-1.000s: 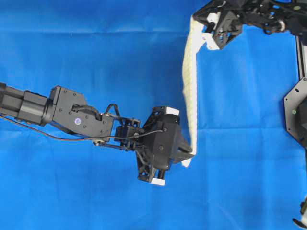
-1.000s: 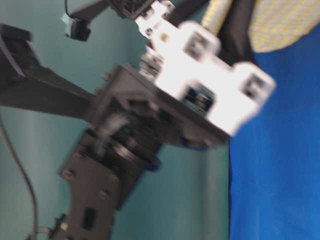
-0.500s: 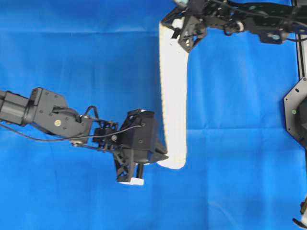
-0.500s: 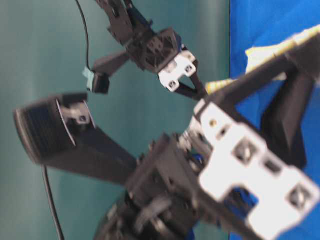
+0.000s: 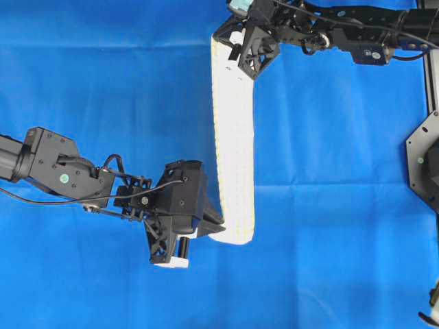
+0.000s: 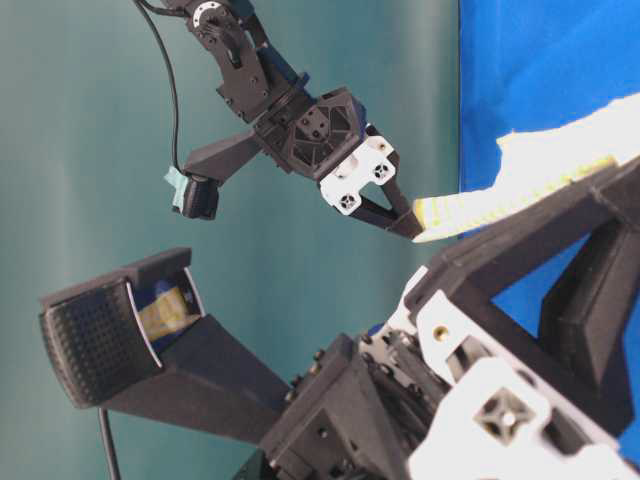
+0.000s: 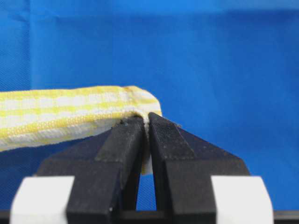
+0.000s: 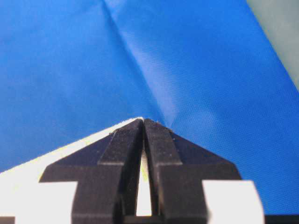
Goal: Fold the yellow towel.
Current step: 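Lay the strip down vertically and open both grippers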
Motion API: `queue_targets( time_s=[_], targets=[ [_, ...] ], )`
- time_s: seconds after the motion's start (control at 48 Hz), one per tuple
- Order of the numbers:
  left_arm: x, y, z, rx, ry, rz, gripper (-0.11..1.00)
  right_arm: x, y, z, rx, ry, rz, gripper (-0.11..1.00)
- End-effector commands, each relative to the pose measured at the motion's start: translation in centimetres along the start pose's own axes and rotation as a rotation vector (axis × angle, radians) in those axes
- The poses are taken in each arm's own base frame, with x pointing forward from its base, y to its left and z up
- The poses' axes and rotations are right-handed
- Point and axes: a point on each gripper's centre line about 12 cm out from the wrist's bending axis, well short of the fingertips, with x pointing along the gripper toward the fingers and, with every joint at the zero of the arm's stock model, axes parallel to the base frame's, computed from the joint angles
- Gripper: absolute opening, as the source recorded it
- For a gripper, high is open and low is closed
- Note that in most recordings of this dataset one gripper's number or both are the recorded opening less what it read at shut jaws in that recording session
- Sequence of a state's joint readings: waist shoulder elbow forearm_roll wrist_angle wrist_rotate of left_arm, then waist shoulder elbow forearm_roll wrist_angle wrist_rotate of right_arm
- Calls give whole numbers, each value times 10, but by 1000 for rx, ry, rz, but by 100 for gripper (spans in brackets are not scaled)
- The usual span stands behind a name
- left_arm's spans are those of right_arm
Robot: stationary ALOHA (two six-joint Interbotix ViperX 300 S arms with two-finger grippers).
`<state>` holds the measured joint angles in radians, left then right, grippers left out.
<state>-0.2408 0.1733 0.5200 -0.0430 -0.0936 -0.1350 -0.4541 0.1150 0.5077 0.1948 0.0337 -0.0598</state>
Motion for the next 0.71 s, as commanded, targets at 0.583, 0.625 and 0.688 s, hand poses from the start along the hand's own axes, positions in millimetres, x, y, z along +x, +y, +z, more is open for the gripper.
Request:
queue_targets(
  time_s=[0.583,0.625,0.688],
  targets=[
    [-60,5,29,-1,54,22,47,-32,10,29,-15,-96,25,69],
    [-70,8,36,-4,29,27,47,-38,10,28,-15,-99,25,68],
    [-79,16,39,-11,10,42,47,-48,11,25,-17,-104,30,68]
  ],
)
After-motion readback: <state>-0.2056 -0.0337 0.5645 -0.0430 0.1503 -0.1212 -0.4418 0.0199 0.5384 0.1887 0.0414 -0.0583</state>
